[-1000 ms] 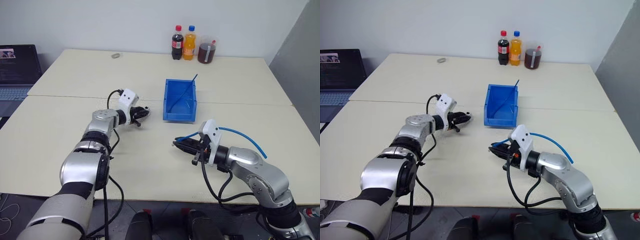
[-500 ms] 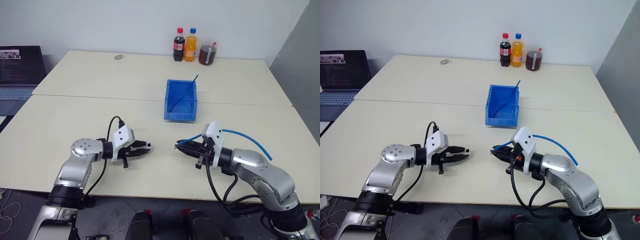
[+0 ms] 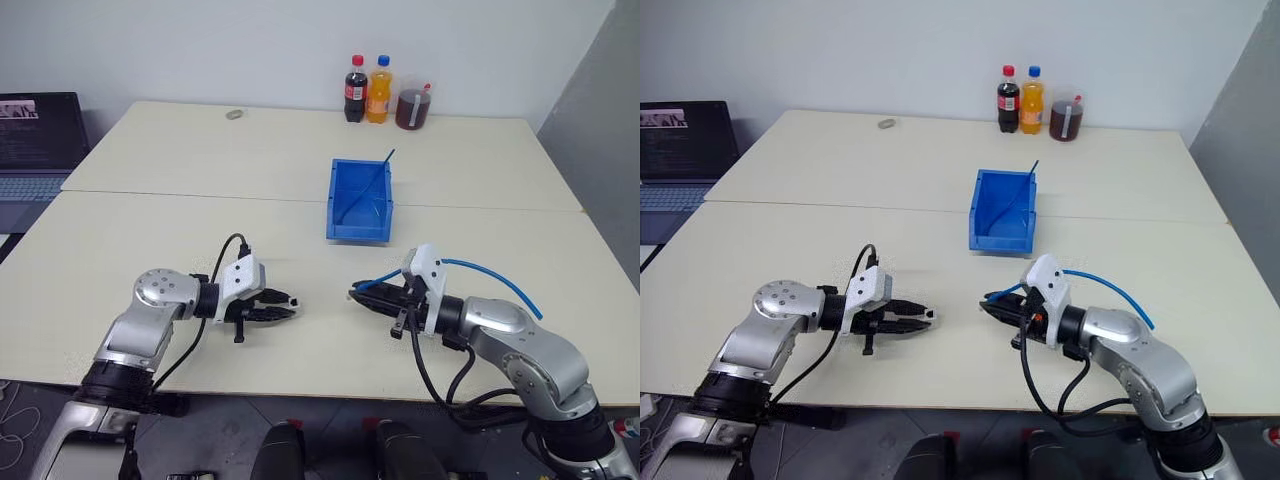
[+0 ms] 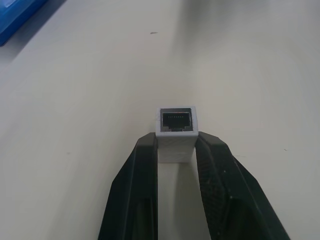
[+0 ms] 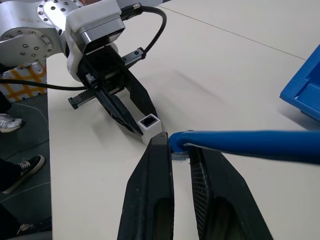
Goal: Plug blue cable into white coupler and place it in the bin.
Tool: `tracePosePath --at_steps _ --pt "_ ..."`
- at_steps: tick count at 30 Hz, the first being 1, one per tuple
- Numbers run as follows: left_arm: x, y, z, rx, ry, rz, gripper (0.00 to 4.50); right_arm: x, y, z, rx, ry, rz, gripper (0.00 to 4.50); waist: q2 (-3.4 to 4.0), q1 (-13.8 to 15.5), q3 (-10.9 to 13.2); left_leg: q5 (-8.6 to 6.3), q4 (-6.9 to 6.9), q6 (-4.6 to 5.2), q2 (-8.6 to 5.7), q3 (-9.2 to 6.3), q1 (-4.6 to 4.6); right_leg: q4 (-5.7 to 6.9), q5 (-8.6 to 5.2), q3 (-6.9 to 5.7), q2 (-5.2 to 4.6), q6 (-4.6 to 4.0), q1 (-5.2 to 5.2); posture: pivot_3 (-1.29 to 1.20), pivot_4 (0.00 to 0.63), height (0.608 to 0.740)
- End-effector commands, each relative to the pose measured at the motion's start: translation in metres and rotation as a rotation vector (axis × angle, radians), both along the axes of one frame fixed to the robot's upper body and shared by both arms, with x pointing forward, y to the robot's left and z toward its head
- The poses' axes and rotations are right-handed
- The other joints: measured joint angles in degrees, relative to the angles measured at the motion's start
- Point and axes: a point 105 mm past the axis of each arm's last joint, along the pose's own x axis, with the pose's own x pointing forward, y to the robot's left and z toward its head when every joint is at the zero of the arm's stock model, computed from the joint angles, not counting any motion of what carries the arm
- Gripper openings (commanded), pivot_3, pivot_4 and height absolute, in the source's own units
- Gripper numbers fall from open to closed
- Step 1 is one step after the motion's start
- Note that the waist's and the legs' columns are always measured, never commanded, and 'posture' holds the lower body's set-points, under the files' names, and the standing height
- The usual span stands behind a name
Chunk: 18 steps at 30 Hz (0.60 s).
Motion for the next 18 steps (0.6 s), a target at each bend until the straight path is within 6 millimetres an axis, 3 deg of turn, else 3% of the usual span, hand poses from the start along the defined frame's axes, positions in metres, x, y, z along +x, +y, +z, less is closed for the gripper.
tracePosePath --at_steps 1,8,18 --pt "-0.003 -0.006 -0.002 0.019 0.011 -0.089 0.76 -0.002 0.006 0.008 0.014 -0.054 0.029 0.17 0.00 0.0 0.0 0.00 0.00 0.00 0.00 -0.01 0.00 0.00 0.00 -0.01 0.00 0.00 0.00 0.00 0.150 0.740" --pt "-0.003 -0.007 -0.014 0.058 0.024 -0.152 0.76 0.000 0.022 0.005 0.000 -0.099 0.112 0.17 -0.01 0.0 0.0 0.00 0.00 0.00 -0.01 0.01 0.00 0.00 0.00 0.01 0.00 0.00 0.00 0.00 0.150 0.740" --pt "-0.001 -0.005 -0.025 0.080 0.030 -0.180 0.76 0.015 0.062 -0.007 -0.099 -0.167 0.267 0.17 0.03 0.3 -0.2 0.00 0.05 0.00 -0.02 0.01 0.01 0.01 0.04 -0.01 -0.01 -0.06 0.03 0.00 0.150 0.740"
